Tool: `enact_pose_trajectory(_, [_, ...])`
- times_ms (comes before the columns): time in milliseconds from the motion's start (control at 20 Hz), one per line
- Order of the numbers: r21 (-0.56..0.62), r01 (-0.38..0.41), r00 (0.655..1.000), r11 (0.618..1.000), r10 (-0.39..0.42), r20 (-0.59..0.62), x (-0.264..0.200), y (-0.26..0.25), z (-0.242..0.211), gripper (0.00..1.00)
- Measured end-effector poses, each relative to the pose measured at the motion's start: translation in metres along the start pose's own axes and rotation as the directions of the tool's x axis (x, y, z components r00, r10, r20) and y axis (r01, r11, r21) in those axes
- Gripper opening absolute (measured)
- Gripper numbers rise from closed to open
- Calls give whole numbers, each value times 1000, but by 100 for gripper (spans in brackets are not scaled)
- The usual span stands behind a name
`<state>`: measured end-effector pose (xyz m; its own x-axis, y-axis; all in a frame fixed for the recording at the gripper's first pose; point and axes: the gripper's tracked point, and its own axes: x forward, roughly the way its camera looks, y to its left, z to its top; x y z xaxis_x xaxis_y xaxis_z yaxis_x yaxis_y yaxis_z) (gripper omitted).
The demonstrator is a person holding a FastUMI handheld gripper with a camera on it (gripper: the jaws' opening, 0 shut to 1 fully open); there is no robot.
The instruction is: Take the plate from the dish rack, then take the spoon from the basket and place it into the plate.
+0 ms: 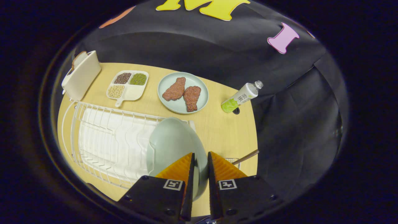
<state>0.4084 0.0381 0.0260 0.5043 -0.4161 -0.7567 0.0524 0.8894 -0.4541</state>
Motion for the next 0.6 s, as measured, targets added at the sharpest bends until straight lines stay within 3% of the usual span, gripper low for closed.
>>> enact_pose_trajectory(100, [4,22,1000,1000,-22,-2,-11,-2,-2,19])
enact_pose_trajectory(200, [12,74,997,997,-74,20,-18,-9,0,16])
enact_pose_trajectory(400, [28,142,989,989,-143,46,-32,-8,-3,15])
enact_pose_trajectory(600, [34,282,951,959,-285,121,-64,-43,-2,15])
